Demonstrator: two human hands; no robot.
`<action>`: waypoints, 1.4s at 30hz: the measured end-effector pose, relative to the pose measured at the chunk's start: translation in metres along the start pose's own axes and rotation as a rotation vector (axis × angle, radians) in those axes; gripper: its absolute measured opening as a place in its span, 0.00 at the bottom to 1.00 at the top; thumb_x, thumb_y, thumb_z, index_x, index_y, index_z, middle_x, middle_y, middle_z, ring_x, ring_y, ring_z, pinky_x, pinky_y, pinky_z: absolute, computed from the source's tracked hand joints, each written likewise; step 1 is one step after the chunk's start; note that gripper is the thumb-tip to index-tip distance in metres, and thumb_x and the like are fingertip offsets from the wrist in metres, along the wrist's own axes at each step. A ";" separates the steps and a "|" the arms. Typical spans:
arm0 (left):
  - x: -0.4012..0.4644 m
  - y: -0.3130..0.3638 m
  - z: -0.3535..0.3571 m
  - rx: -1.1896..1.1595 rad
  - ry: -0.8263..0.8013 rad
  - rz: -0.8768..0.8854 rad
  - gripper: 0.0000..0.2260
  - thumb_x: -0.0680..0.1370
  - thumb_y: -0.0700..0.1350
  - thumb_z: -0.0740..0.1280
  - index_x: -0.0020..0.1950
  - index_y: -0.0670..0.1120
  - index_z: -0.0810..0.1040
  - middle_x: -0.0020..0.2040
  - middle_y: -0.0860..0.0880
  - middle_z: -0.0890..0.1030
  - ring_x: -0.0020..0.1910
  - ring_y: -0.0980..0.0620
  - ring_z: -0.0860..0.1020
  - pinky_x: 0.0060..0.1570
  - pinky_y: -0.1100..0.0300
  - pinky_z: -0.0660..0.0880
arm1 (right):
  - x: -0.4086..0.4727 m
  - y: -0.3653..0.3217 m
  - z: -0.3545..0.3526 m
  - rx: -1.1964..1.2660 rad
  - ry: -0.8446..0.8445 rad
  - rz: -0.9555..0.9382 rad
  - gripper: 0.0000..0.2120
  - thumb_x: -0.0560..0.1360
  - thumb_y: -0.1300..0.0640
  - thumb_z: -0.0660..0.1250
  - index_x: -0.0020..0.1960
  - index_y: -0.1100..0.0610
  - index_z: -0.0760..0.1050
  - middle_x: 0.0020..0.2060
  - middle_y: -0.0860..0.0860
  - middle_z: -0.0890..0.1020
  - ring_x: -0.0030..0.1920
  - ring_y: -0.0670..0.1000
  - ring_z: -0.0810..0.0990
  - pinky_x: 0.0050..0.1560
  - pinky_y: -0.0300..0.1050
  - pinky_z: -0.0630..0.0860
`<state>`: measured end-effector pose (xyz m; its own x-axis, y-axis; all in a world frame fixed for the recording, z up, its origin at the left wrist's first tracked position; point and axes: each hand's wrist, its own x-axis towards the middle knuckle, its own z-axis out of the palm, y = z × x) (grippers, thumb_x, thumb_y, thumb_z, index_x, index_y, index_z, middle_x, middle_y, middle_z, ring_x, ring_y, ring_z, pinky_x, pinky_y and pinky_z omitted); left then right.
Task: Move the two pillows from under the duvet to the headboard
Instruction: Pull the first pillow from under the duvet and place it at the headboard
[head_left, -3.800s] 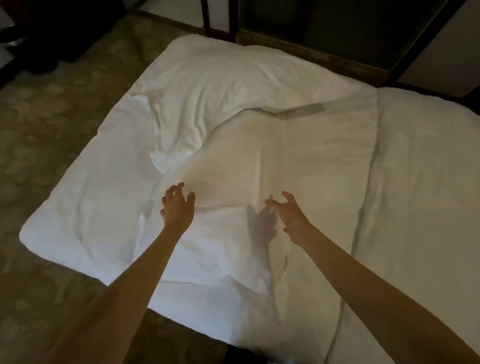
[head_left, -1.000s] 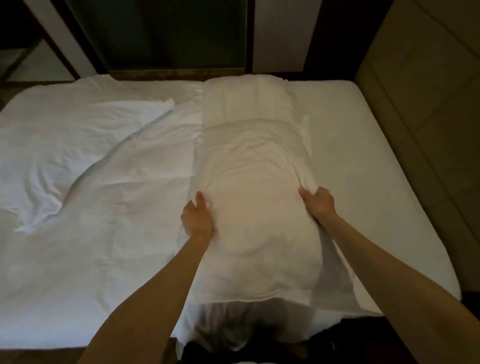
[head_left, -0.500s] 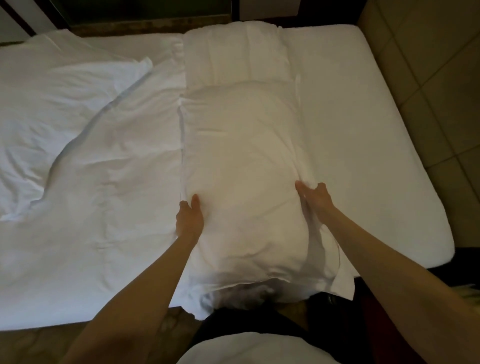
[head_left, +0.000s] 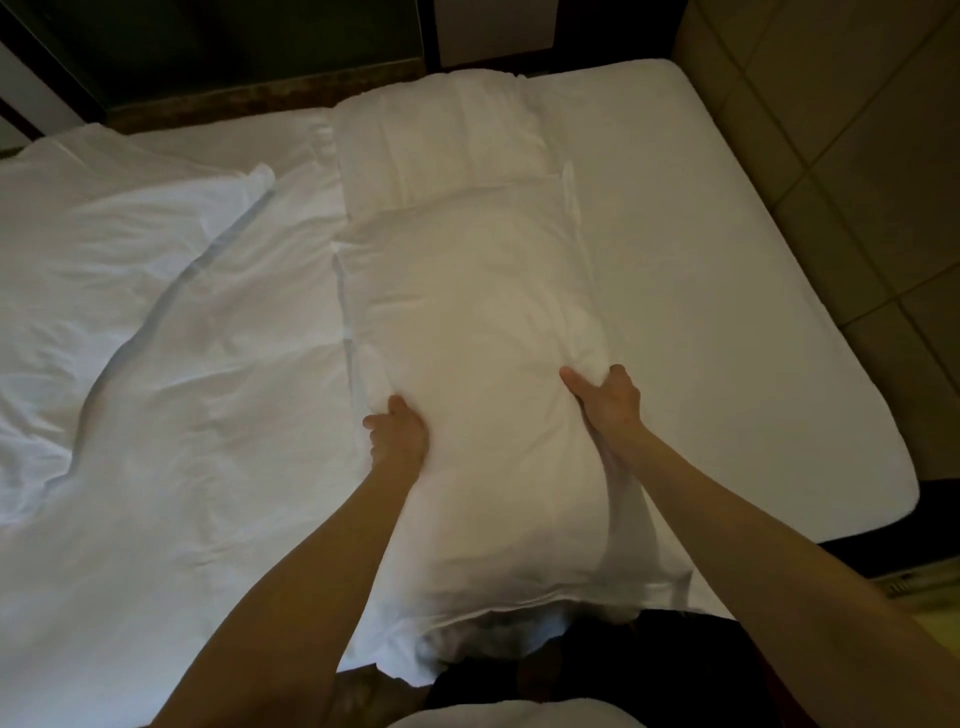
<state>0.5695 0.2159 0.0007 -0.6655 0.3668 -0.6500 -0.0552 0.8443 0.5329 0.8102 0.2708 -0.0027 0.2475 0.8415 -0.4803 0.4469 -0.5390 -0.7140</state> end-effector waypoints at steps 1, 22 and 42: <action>0.000 0.001 0.002 -0.009 -0.004 0.033 0.27 0.80 0.57 0.51 0.69 0.38 0.63 0.67 0.36 0.71 0.65 0.36 0.71 0.64 0.46 0.68 | 0.002 -0.001 -0.001 -0.020 0.012 -0.050 0.29 0.70 0.39 0.68 0.58 0.63 0.71 0.49 0.54 0.76 0.47 0.55 0.75 0.44 0.44 0.69; -0.168 0.134 0.175 -0.509 0.215 0.419 0.23 0.80 0.51 0.54 0.38 0.34 0.73 0.33 0.40 0.75 0.37 0.39 0.72 0.43 0.49 0.74 | 0.156 -0.027 -0.244 -0.070 0.302 -0.461 0.25 0.81 0.45 0.54 0.37 0.63 0.73 0.30 0.53 0.75 0.32 0.53 0.73 0.34 0.42 0.64; -0.122 0.314 0.310 -0.534 0.129 0.535 0.20 0.81 0.53 0.53 0.40 0.43 0.76 0.38 0.50 0.78 0.45 0.46 0.77 0.53 0.53 0.75 | 0.334 -0.096 -0.316 0.010 0.444 -0.491 0.25 0.80 0.44 0.52 0.45 0.65 0.75 0.42 0.62 0.81 0.44 0.61 0.79 0.43 0.47 0.72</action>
<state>0.8644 0.5571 0.0794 -0.7822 0.5967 -0.1789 -0.0313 0.2491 0.9680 1.1215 0.6157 0.0663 0.3489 0.9241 0.1563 0.5906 -0.0873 -0.8022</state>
